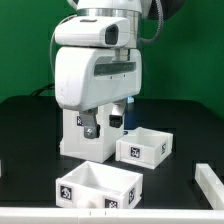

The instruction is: Assemble drawer

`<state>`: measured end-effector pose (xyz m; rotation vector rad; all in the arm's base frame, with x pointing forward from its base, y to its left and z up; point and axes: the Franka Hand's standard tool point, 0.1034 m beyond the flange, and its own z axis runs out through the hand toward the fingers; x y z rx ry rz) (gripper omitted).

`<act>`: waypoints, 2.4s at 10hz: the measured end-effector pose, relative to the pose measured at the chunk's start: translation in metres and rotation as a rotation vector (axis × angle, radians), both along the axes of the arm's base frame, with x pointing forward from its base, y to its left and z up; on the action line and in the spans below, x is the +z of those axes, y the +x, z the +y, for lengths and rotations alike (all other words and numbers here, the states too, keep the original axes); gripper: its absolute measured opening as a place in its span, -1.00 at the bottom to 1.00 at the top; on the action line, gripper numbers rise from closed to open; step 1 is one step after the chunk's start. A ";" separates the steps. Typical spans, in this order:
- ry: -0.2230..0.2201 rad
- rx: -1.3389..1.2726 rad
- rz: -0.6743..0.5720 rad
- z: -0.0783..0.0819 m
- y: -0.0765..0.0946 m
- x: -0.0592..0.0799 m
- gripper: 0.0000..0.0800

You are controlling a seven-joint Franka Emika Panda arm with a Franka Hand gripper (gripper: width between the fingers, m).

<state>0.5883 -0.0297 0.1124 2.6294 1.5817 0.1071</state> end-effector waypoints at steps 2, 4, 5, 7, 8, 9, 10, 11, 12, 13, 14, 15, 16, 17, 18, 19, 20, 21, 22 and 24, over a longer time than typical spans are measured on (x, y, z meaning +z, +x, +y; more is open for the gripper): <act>0.007 -0.040 -0.014 -0.002 0.003 0.001 0.63; 0.036 -0.167 -0.061 -0.018 0.011 0.002 0.63; 0.057 -0.227 -0.025 -0.035 0.009 -0.004 0.63; 0.056 -0.231 -0.019 -0.038 0.011 -0.006 0.63; 0.056 -0.232 -0.018 -0.039 0.010 -0.006 0.63; 0.055 -0.232 -0.017 -0.039 0.010 -0.007 0.63; 0.055 -0.232 -0.017 -0.039 0.010 -0.007 0.63; 0.055 -0.232 -0.017 -0.039 0.010 -0.007 0.63; 0.055 -0.228 -0.015 -0.040 0.010 -0.008 0.63; 0.039 -0.111 -0.017 -0.043 0.010 -0.010 0.63; 0.030 -0.023 -0.019 -0.044 0.010 -0.013 0.63; 0.024 0.019 -0.002 -0.041 0.009 -0.016 0.63; 0.032 -0.015 -0.014 -0.036 0.009 -0.018 0.63; 0.040 -0.066 -0.023 -0.035 0.007 -0.020 0.63; 0.049 -0.145 -0.023 -0.035 0.007 -0.019 0.63; 0.055 -0.205 -0.023 -0.035 0.007 -0.019 0.63; 0.057 -0.223 -0.025 -0.035 0.007 -0.020 0.63; 0.056 -0.211 -0.031 -0.035 0.008 -0.024 0.63; 0.044 -0.128 -0.023 -0.037 0.006 -0.030 0.63; 0.019 0.063 -0.009 -0.043 0.005 -0.038 0.63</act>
Offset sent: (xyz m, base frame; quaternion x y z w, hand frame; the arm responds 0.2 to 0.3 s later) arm 0.0225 -0.0202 0.0038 -0.0976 0.0746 0.1540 0.9804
